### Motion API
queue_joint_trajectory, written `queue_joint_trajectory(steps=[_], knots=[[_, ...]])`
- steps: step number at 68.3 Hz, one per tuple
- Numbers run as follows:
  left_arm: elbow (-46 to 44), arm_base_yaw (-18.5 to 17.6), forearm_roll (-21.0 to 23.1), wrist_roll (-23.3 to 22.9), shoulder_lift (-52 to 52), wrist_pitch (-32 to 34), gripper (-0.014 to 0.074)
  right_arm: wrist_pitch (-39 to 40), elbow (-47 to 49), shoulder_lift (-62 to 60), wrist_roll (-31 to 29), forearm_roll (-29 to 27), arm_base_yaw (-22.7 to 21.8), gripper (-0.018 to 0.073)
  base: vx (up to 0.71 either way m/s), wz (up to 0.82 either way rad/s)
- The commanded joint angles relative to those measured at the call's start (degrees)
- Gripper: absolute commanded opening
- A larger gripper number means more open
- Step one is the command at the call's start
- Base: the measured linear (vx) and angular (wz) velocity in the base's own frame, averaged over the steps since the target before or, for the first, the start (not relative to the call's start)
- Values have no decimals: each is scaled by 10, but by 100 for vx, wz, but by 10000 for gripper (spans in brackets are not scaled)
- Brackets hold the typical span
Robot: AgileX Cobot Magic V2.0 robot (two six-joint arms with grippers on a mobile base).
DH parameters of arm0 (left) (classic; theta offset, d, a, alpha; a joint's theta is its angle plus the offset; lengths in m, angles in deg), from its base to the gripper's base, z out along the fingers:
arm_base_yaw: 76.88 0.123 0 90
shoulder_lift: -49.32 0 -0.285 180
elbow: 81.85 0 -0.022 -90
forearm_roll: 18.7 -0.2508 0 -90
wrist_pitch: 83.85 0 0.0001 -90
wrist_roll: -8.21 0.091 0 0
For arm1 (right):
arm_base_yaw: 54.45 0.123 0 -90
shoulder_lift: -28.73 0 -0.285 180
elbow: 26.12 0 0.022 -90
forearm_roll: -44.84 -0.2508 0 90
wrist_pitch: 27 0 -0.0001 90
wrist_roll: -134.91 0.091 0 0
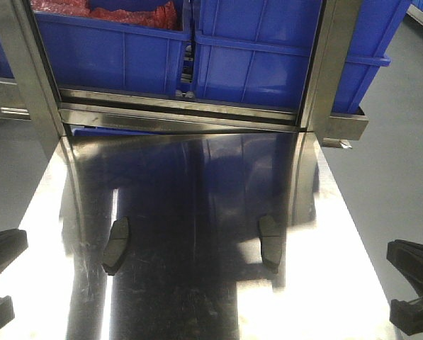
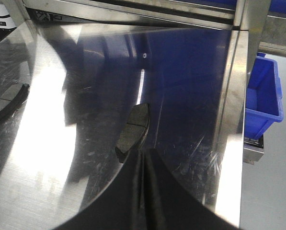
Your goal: Move and align brake pads A on conveyor
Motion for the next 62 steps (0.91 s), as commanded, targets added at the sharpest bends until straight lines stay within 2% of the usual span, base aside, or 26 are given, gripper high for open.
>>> queue_joint_trajectory(steps=[1, 62], knots=[[-14, -3, 3, 1, 0, 40, -6, 35, 15, 3, -6, -3, 1, -8, 1, -3], [-14, -3, 3, 1, 0, 40, -6, 33, 15, 3, -6, -3, 1, -8, 0, 0]])
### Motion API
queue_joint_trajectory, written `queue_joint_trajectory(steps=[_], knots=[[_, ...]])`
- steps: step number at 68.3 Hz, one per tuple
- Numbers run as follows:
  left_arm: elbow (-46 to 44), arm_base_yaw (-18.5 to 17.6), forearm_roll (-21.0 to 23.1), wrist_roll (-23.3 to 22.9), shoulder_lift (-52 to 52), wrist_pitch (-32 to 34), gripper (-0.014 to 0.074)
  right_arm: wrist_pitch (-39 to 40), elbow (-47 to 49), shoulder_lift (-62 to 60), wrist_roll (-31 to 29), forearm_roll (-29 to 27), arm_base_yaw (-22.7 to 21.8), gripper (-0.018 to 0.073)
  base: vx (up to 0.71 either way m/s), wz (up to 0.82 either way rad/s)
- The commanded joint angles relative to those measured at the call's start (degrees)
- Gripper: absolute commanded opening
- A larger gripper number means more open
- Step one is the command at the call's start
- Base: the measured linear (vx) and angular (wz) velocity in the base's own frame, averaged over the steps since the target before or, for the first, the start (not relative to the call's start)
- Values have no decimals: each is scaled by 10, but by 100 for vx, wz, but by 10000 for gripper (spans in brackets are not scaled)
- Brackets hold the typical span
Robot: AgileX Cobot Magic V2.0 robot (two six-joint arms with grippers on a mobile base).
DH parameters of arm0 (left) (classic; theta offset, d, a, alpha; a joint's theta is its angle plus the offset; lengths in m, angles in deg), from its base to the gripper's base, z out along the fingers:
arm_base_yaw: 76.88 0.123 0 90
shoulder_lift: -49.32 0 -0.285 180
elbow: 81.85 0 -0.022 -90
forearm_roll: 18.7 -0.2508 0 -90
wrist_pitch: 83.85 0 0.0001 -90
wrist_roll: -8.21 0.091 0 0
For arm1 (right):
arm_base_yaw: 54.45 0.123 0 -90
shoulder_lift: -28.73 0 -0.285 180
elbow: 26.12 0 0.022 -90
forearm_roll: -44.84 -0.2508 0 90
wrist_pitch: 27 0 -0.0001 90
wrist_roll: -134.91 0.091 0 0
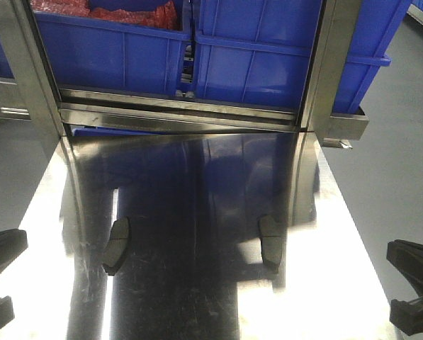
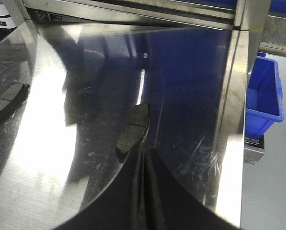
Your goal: Move and align brake pads A on conveyor
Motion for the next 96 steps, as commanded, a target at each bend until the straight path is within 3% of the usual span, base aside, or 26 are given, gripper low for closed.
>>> queue_joint_trajectory(steps=[1, 70, 79, 96], knots=[[-14, -3, 3, 1, 0, 40, -6, 33, 15, 3, -6, -3, 1, -8, 0, 0], [-14, -3, 3, 1, 0, 40, 15, 33, 15, 3, -6, -3, 1, -8, 0, 0], [-14, -3, 3, 1, 0, 40, 132, 33, 15, 3, -6, -3, 1, -8, 0, 0], [-14, -3, 3, 1, 0, 38, 619, 30, 15, 3, -6, -3, 1, -8, 0, 0]])
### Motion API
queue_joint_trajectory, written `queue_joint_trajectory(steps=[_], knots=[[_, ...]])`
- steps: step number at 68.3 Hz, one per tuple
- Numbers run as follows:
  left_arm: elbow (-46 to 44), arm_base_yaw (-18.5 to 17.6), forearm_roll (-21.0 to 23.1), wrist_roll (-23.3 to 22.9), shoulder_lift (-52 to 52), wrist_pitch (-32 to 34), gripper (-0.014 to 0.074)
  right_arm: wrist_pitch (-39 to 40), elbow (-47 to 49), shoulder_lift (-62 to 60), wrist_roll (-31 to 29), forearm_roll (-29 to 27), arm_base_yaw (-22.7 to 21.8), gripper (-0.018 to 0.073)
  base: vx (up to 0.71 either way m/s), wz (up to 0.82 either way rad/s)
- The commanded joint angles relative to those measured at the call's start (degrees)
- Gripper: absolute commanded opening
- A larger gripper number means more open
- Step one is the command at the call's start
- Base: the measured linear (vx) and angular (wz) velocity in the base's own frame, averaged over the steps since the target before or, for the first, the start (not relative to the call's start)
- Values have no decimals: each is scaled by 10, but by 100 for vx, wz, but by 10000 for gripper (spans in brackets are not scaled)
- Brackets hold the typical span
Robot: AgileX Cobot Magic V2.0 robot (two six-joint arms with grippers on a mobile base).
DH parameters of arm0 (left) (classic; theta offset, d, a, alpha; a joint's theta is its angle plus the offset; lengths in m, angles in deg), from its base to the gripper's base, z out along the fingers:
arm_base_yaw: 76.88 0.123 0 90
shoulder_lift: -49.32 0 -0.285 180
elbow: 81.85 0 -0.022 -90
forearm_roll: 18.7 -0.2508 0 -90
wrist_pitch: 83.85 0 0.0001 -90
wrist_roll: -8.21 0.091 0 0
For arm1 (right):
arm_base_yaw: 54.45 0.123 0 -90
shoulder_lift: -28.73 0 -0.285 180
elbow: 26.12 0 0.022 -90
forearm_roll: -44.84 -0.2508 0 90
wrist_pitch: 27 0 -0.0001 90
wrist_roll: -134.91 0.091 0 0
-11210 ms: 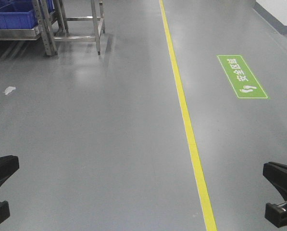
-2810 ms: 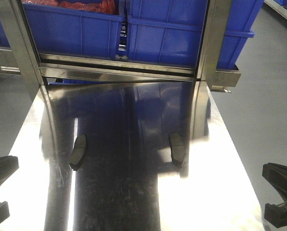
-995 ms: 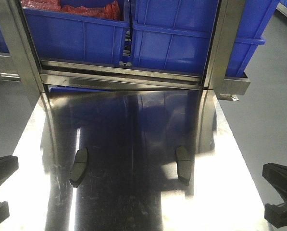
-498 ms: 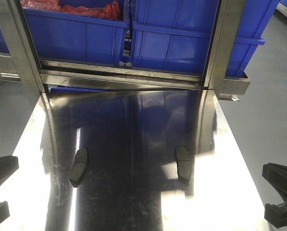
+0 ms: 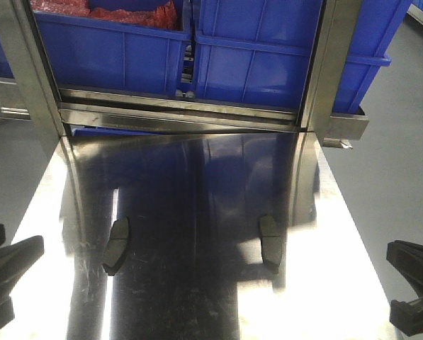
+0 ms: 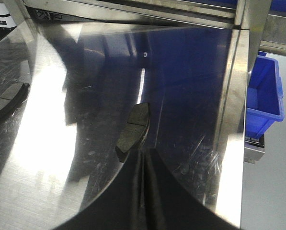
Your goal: Move and align brake pads A on conveyor
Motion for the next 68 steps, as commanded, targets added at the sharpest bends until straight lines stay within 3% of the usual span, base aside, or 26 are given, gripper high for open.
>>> queue_joint_trajectory(steps=[1, 7, 35, 48, 57, 63, 68], knots=[[-14, -3, 3, 1, 0, 38, 641, 32, 15, 3, -6, -3, 1, -8, 0, 0], [-14, -3, 3, 1, 0, 38, 734, 32, 15, 3, -6, -3, 1, -8, 0, 0], [-31, -3, 23, 1, -29, 37, 666, 32, 15, 3, -6, -3, 1, -8, 0, 0], [-99, -3, 21, 7, -148, 9, 666, 32, 15, 3, -6, -3, 1, -8, 0, 0], [-154, -3, -4, 2, -254, 8, 663, 32, 15, 3, -6, -3, 1, -8, 0, 0], [-185, -2, -23, -20, -315, 9, 663, 32, 15, 3, -6, -3, 1, -8, 0, 0], [-208, -2, -49, -76, -361, 5, 663, 32, 15, 3, -6, -3, 1, -8, 0, 0]])
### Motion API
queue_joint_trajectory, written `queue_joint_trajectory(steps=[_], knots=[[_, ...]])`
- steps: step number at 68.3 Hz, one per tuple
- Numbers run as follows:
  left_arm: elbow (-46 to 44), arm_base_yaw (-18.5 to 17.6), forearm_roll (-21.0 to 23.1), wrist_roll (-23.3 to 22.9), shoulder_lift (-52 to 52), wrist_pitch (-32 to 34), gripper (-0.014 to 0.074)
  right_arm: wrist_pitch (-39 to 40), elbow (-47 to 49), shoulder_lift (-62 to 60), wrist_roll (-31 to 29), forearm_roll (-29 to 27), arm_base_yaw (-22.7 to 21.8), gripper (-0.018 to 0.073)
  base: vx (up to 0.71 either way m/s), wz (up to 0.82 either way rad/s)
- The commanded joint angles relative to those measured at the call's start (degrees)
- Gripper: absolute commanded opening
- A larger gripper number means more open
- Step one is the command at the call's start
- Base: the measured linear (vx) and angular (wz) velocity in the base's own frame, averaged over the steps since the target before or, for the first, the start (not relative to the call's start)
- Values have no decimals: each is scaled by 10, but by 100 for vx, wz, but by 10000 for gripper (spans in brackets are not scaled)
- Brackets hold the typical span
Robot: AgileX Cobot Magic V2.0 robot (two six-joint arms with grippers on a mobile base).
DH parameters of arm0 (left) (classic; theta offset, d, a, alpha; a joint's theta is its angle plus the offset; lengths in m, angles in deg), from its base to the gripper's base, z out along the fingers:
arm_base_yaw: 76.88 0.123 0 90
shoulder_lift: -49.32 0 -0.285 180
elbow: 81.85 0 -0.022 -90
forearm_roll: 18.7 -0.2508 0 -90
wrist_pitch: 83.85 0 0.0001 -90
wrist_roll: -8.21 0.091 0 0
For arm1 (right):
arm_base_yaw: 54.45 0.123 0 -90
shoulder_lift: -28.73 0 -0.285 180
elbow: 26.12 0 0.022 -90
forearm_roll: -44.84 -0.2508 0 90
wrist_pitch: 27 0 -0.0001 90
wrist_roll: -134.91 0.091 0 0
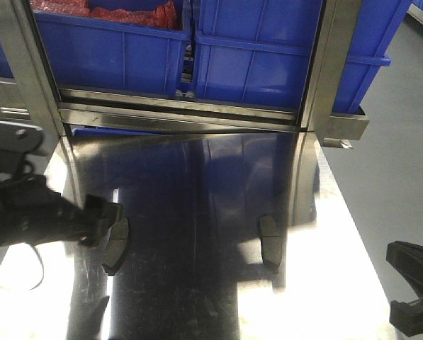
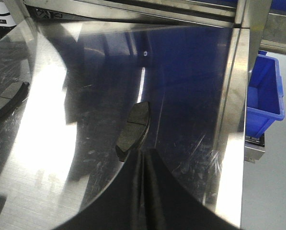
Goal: Move and align brake pads A on conveyor
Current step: 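Lower the left gripper over the brake pad nearest it and close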
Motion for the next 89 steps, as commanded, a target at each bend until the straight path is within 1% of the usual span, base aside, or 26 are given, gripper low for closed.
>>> queue_joint_trajectory(steps=[1, 4, 6, 11, 17, 22, 31, 39, 55, 83, 89], knots=[[-47, -2, -36, -67, -45, 23, 662, 34, 15, 3, -6, -3, 1, -8, 0, 0], [-60, -2, -53, -102, -69, 12, 661, 34, 15, 3, -6, -3, 1, -8, 0, 0], [-71, -2, -63, -116, -89, 4, 659, 34, 15, 3, -6, -3, 1, -8, 0, 0], [-100, -2, -91, -131, -132, -29, 655, 34, 15, 3, -6, -3, 1, -8, 0, 0], [-145, -2, -111, -144, -190, -76, 645, 34, 15, 3, -6, -3, 1, -8, 0, 0], [-179, -2, -111, -156, -232, -108, 635, 34, 15, 3, -6, -3, 1, -8, 0, 0], [-215, -2, -104, -161, -287, -132, 611, 34, 15, 3, -6, -3, 1, -8, 0, 0], [-219, -2, -107, -175, -312, -133, 591, 34, 15, 3, -6, -3, 1, -8, 0, 0], [-219, -2, -106, -174, -351, -131, 575, 34, 15, 3, -6, -3, 1, -8, 0, 0], [-218, -3, -106, -173, -369, -125, 575, 30, 15, 3, -6, -3, 1, -8, 0, 0], [-218, -3, -106, -173, -369, -125, 554, 29, 15, 3, -6, -3, 1, -8, 0, 0]])
